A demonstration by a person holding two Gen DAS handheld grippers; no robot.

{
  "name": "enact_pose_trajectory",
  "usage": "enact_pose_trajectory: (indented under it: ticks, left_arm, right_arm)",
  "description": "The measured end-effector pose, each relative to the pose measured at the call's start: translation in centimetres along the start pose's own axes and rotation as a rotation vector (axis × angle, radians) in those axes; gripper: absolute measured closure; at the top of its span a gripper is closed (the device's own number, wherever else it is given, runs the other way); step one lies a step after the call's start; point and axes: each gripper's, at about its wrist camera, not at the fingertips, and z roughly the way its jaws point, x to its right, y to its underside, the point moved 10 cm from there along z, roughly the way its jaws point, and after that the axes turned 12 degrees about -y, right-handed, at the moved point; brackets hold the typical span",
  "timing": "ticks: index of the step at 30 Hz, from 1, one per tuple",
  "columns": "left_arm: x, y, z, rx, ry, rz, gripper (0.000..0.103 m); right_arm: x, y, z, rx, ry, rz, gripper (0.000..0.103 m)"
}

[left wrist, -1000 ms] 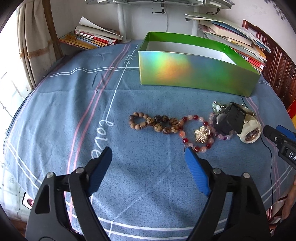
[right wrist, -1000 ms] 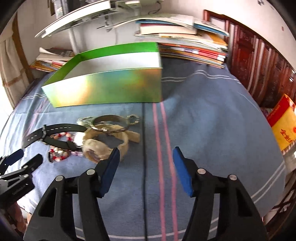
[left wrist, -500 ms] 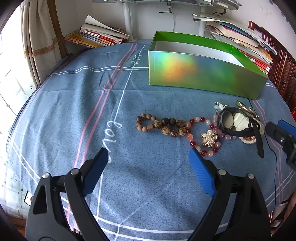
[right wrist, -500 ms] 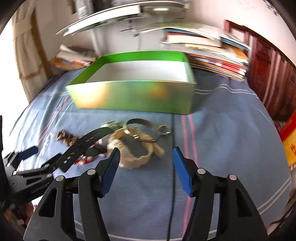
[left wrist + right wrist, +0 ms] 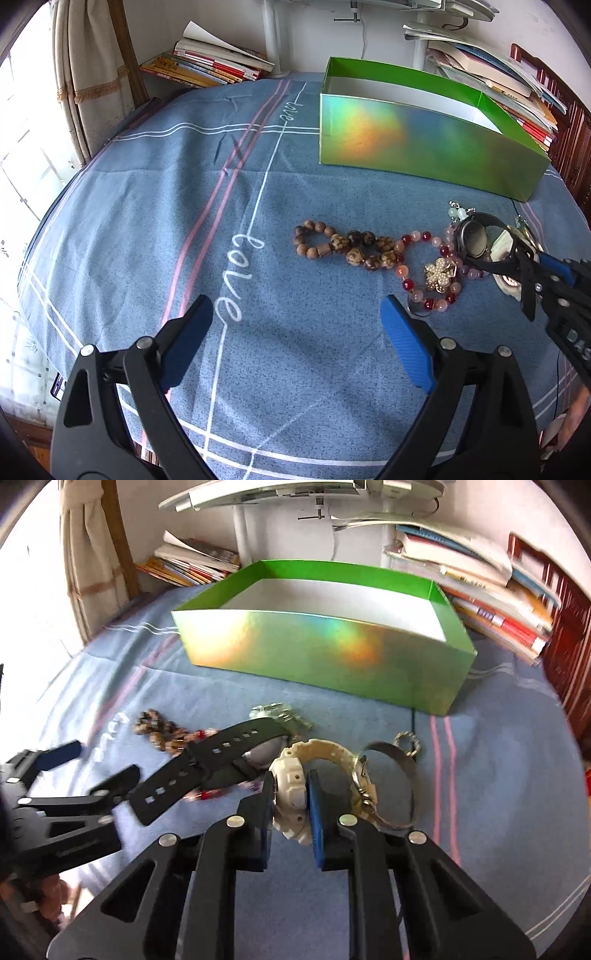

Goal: Organize jewelry
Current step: 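Lift the white watch with the right tool while the left tool grasps the black-strap watch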

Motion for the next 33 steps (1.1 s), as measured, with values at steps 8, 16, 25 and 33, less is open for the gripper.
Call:
enact_pose_trajectory:
  ticks: [8, 16, 25, 33]
  left_arm:
    - [0.6, 0.1, -0.3, 0.006, 0.011, 0.016, 0.011]
    - [3.0, -0.5, -2.8, 0.076, 0.105, 0.04, 0.01]
    - [8.0, -2.1, -5.8, 0.159, 0.265, 0.134, 0.008]
    - [12.8, -2.1, -5.3, 0.099, 0.367, 0.212, 0.008]
  right_arm:
    - [2.3, -2.4, -4.4, 0.162, -0.143, 0.161, 0.085]
    - [0.9, -2.5, -3.5, 0.137, -0.234, 0.175, 0.085]
    - [4.5, -3.7, -6.8, 0.222, 0.038, 0.152, 0.085]
    - [12.6, 1.2, -8.4, 0.192, 0.256, 0.276, 0.085]
